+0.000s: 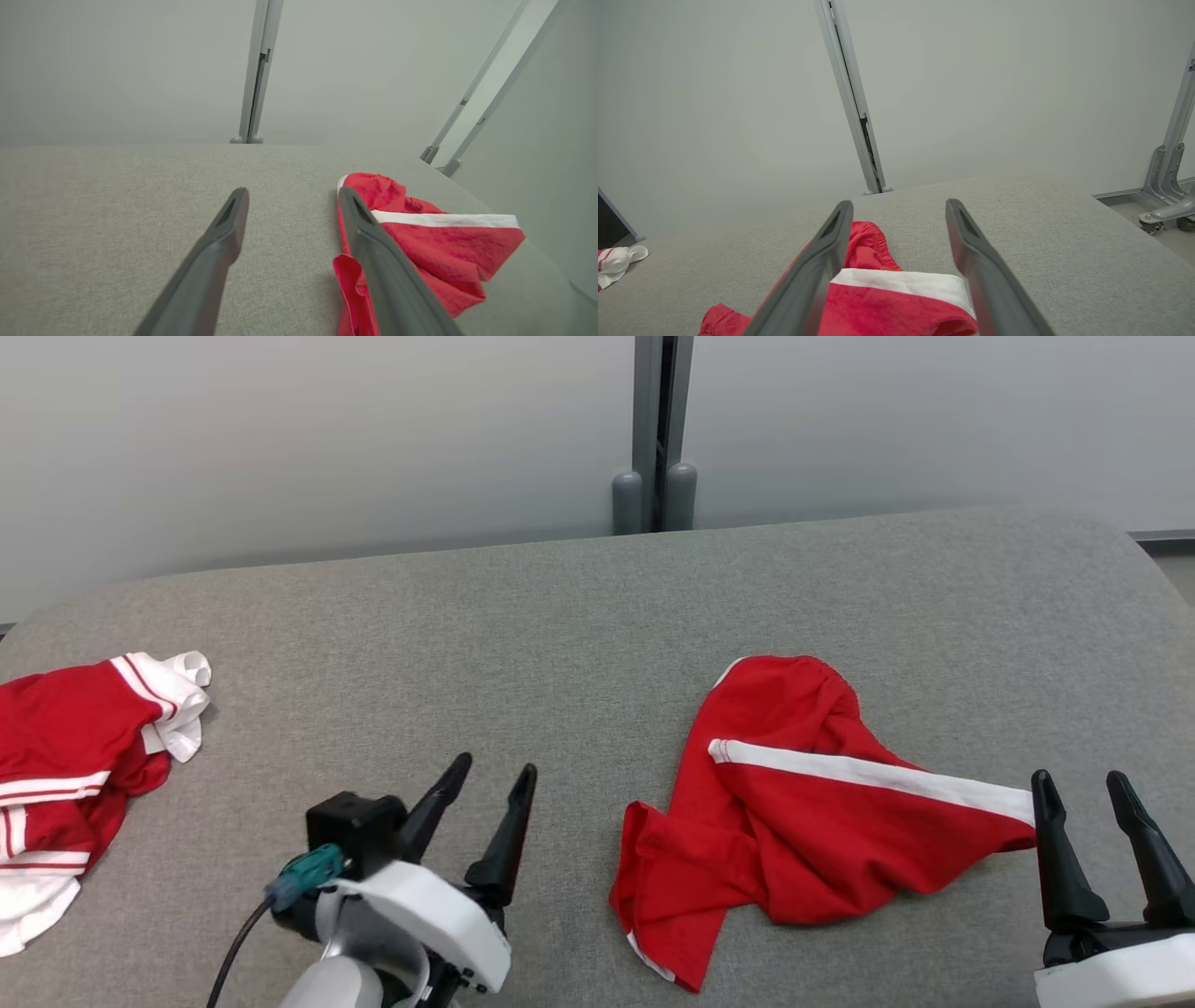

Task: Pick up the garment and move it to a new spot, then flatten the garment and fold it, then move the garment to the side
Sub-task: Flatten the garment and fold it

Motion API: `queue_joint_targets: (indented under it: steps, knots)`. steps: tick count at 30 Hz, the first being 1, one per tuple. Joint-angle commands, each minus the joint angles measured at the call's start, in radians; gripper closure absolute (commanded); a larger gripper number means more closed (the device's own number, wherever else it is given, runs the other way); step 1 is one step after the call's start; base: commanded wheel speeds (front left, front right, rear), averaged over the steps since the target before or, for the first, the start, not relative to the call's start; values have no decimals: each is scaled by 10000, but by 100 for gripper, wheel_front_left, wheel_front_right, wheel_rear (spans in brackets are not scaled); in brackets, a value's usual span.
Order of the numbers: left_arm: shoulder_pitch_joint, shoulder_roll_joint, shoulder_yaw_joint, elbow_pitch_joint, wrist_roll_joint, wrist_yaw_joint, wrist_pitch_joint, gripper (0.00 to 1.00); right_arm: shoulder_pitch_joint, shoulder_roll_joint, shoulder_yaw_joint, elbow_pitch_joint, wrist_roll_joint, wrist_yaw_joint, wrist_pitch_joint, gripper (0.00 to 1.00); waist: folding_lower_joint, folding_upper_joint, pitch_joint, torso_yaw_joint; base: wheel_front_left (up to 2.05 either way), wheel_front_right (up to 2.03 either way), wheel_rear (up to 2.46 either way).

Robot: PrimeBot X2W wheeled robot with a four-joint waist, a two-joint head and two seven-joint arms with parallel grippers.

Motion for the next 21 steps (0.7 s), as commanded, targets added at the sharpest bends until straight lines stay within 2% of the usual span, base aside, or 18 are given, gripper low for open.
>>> queue_joint_targets:
  steps: [1,9,10,13,16,21]
  knots:
    - [-274,15,-150,64,-54,-109,355,0,-80,-84,-43,43,52,20,-50,0,0,0,24,-105,0,0,0]
    - [-1727,-182,-1131,899,-486,-446,3089,0,-555,-221,113,-33,12,20,48,0,0,0,572,-866,0,0,0]
    - [-1727,-182,-1131,899,-486,-446,3089,0,-555,-221,113,-33,12,20,48,0,0,0,572,-866,0,0,0]
    - [-2459,-285,-1308,1880,-751,-406,4238,0,-778,-190,186,-59,-31,20,21,0,0,0,925,-1265,0,0,0]
    - [-3009,-303,-1326,2638,-620,-130,4597,0,-947,-106,270,-55,-46,20,-58,0,0,0,1221,-1564,0,0,0]
    - [-3615,-511,-1673,3782,-859,-396,5214,0,-1070,-19,403,79,-23,20,-198,0,0,0,1558,-1886,0,0,0]
